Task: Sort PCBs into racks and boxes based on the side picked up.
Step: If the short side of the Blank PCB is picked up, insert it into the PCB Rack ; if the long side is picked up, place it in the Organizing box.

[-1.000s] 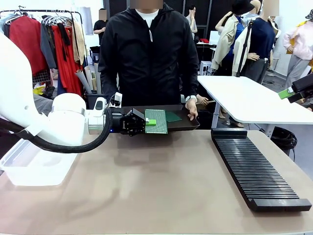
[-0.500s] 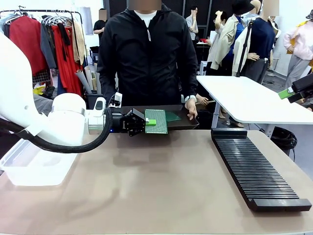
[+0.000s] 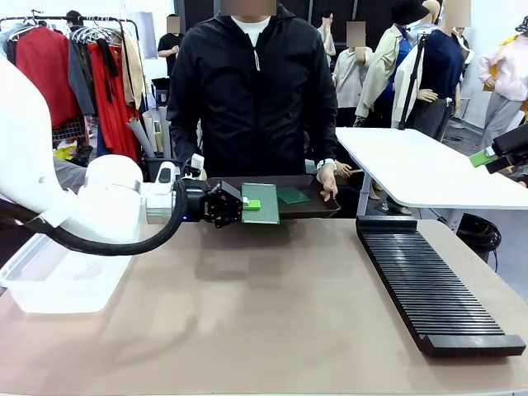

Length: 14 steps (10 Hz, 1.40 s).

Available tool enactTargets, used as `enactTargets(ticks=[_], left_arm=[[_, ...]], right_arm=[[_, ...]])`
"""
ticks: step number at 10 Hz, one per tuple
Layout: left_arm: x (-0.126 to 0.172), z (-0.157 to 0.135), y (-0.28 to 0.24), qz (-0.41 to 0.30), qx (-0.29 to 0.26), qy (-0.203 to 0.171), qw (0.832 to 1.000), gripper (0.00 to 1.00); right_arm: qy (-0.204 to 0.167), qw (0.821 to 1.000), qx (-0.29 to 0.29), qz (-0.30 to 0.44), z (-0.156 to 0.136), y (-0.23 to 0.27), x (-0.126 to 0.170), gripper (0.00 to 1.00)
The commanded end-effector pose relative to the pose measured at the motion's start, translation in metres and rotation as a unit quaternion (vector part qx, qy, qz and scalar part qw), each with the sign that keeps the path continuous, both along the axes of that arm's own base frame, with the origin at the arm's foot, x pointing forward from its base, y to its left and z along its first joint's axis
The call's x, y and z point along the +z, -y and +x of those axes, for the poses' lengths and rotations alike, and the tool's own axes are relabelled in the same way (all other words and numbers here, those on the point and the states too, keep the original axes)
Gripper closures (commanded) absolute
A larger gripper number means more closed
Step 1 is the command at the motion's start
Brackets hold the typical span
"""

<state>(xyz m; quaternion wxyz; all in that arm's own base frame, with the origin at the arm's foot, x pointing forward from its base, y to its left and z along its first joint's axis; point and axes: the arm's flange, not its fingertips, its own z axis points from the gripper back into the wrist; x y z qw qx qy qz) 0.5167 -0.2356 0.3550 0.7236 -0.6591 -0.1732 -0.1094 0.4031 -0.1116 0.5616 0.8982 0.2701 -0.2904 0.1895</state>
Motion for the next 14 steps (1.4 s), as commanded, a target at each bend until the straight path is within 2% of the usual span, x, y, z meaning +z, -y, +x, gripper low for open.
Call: enactTargets(ticks=[1,5,9,10,12,14], left_arm=[[0.021,0.021,-0.033,0.014,-0.009,-0.016,1.0,1.0],[0.072,0.053,-0.105,0.091,-0.036,-0.035,0.995,1.0],[0.127,0.047,-0.177,0.206,-0.048,-0.021,0.977,1.0],[0.136,0.045,-0.194,0.245,-0.046,-0.022,0.968,1.0],[0.148,0.04,-0.223,0.354,-0.024,-0.032,0.934,1.0],[0.16,0.031,-0.241,0.419,-0.003,-0.046,0.907,1.0]], right_arm=[[0.001,1.0,0.001,0.001,0.0,0.0,0.001,0.0],[0.001,1.0,0.001,0.001,0.0,0.0,0.001,0.0],[0.001,1.0,0.001,0.001,0.0,0.0,0.001,0.0],[0.001,1.0,0.001,0.001,0.0,0.0,0.001,0.0],[0.001,1.0,0.001,0.001,0.0,0.0,0.001,0.0],[0.001,1.0,0.001,0.001,0.0,0.0,0.001,0.0]])
